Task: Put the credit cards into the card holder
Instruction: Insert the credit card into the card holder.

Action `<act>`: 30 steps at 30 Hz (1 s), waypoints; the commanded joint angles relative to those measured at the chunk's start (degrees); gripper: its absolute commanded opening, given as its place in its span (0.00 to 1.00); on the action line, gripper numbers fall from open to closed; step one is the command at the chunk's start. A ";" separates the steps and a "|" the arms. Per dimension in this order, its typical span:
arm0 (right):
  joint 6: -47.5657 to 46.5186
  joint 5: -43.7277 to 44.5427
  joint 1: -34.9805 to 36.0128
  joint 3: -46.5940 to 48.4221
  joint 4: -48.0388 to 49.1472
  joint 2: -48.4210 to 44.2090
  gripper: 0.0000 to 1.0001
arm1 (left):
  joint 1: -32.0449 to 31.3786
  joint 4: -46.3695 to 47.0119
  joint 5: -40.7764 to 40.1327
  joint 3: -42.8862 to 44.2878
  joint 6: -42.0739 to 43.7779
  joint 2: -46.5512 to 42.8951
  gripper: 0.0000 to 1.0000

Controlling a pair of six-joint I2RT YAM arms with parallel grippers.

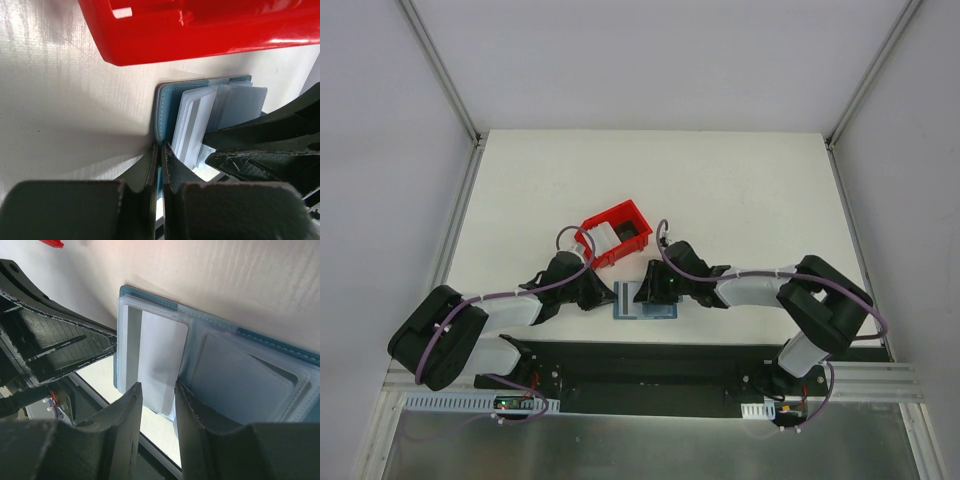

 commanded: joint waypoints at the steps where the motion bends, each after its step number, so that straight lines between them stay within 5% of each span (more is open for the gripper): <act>1: -1.29 -1.68 0.92 3.09 -0.65 1.18 0.34 | -0.49 -10.85 -5.25 -2.70 3.20 1.55 0.00; 16: -3.48 -3.09 1.36 4.67 -0.04 1.45 0.25 | -0.49 -11.28 -5.34 -3.05 3.11 0.67 0.00; 26: -5.41 -4.59 1.19 5.64 1.29 0.66 0.34 | -0.57 -11.37 -5.78 -2.87 3.20 -0.39 0.00; 30: -10.85 -0.46 0.22 7.13 -6.26 -4.43 0.39 | -0.49 -12.42 -6.57 -2.17 4.16 -1.35 0.00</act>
